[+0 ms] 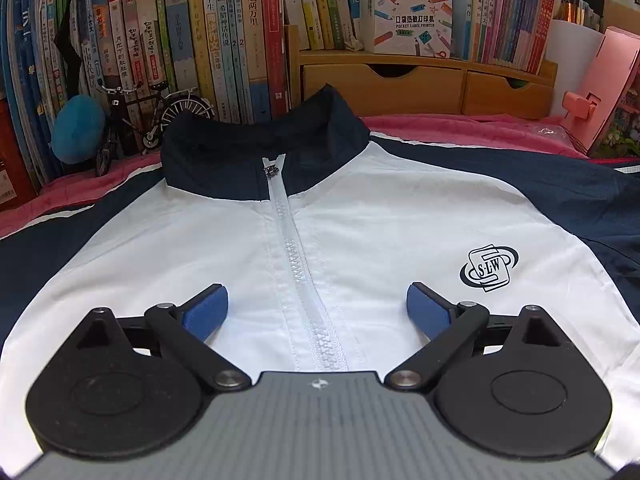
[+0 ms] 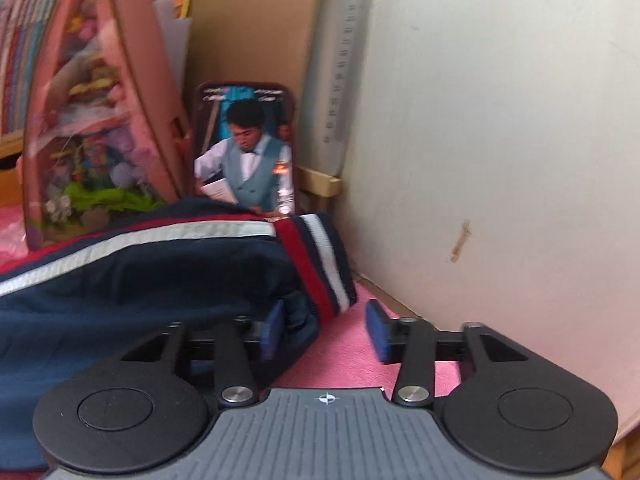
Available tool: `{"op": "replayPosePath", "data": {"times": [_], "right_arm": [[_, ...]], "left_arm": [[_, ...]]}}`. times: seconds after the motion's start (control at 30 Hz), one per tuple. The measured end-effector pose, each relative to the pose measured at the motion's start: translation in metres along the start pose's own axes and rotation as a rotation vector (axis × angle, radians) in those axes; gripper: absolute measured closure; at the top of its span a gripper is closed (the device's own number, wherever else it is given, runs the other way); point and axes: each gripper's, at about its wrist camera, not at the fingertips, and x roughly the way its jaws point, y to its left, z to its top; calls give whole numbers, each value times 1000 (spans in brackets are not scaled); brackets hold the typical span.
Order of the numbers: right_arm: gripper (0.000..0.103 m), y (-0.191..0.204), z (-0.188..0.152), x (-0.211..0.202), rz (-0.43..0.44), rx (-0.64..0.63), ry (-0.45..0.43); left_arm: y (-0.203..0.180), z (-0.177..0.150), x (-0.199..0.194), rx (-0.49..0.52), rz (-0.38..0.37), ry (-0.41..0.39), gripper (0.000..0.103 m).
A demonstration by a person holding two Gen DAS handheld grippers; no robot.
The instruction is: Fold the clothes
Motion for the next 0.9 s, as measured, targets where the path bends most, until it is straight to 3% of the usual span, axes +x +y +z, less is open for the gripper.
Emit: {"op": "replayPosePath", "data": {"times": [0.1, 0.2, 0.3, 0.43, 0.53, 0.6, 0.77, 0.9], "right_arm": [[42, -6, 2, -22, -12, 32, -19], [33, -5, 5, -52, 60, 42, -48], [31, 10, 3, -83, 275, 35, -33], [21, 66, -11, -134, 603, -109, -33], [15, 93, -29, -192, 745, -255, -116], [5, 111, -41, -230, 836, -354, -173], [2, 105, -67, -324, 897, -582, -399], [0, 68, -79, -381, 873, -748, -534]], "left_arm": [[0, 0, 0, 0, -1, 1, 5], [1, 1, 0, -1, -2, 2, 4], [1, 1, 0, -1, -3, 2, 3], [2, 1, -7, -5, -20, 2, 5], [6, -3, -30, -36, -67, -4, 9], [15, -13, -63, -74, -140, -45, 9], [40, -64, -151, -55, -139, -154, 5], [60, -106, -187, -75, -93, -150, 5]]}}
